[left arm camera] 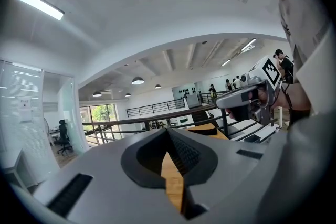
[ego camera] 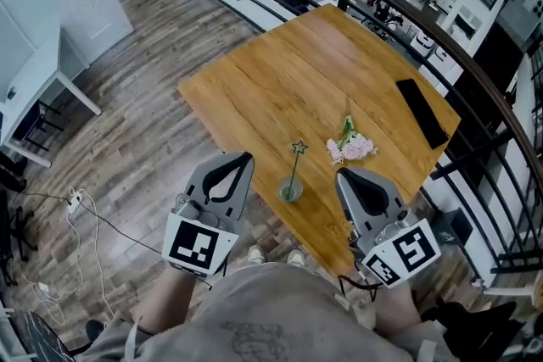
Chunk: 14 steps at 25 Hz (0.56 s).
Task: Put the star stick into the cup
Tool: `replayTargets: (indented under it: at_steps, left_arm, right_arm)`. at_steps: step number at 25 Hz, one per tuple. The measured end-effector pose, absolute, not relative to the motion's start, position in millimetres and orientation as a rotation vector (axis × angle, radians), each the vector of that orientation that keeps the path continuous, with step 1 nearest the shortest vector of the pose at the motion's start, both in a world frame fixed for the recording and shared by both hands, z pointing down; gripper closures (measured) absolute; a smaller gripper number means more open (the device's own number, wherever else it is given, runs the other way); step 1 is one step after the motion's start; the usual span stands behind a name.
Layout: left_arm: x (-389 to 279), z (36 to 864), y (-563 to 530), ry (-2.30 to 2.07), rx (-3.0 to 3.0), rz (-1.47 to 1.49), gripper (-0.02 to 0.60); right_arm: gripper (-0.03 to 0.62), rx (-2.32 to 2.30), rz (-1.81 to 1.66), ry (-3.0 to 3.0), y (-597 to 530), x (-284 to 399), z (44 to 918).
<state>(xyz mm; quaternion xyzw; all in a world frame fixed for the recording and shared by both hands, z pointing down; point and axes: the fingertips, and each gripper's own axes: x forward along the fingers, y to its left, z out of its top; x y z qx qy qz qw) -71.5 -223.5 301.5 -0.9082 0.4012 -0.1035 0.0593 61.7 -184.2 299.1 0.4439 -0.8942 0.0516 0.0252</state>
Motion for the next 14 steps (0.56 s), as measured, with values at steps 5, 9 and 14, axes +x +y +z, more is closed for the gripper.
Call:
replayTargets:
  at_steps: [5, 9, 14]
  left_arm:
    - [-70.4, 310.7, -223.6, 1.209, -2.748, -0.343, 0.565]
    - [-69.3, 309.8, -223.9, 1.234, -2.764, -0.317, 0.565]
    - [-63.6, 310.0, -224.0, 1.243, -2.771, -0.32, 0.565]
  right_arm:
    - [0.562, 1.345, 0.178, -2.768, -186.7, 61.8, 305.8]
    - [0.56, 1.358, 0.177, -2.766, -185.8, 65.7, 306.3]
    - [0.56, 1.356, 0.18, -2.732, -185.8, 74.1, 312.5]
